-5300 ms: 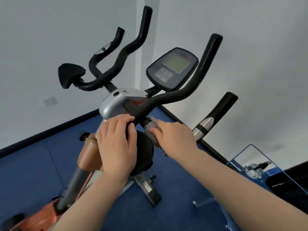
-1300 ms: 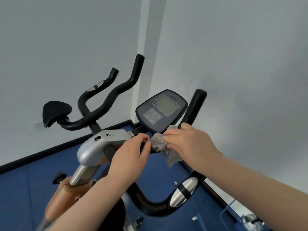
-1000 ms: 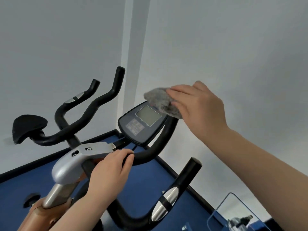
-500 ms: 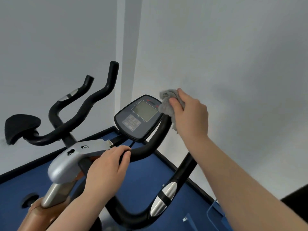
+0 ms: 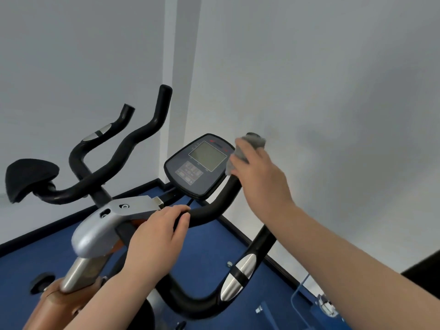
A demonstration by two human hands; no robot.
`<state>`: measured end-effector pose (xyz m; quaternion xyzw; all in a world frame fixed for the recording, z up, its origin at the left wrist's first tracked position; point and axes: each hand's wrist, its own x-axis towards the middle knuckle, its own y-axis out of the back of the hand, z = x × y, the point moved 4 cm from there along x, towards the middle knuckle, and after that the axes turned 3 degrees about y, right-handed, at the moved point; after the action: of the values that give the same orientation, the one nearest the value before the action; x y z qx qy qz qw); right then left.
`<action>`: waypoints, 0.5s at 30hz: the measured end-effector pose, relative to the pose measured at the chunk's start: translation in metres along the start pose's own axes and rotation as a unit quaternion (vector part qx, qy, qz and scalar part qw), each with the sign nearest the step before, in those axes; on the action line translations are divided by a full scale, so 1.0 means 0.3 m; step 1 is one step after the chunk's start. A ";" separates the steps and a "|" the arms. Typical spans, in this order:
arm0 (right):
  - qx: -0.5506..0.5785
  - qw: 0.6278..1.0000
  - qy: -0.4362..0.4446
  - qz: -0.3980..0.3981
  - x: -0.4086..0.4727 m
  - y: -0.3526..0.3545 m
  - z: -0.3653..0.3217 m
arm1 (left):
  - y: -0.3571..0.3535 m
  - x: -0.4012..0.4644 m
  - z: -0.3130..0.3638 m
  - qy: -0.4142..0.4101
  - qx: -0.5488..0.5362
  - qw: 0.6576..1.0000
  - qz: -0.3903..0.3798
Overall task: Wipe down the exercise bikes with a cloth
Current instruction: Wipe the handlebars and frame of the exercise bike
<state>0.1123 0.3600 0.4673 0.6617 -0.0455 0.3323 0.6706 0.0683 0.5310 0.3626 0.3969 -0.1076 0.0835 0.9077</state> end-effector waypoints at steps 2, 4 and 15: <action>0.030 0.998 0.033 -0.053 -0.029 -0.047 0.004 | 0.003 -0.003 -0.007 -0.003 -0.011 1.000 -0.007; 0.101 0.991 0.055 -0.071 -0.030 -0.030 -0.003 | 0.005 -0.007 -0.010 -0.010 -0.017 1.000 -0.006; 0.129 0.989 -0.031 -0.065 -0.052 -0.050 -0.063 | -0.005 -0.005 -0.021 -0.019 -0.017 1.000 -0.005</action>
<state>0.1005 0.3727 0.4442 0.7543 0.0207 0.2705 0.5979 0.0679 0.5345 0.3571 0.3833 -0.1240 0.0701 0.9126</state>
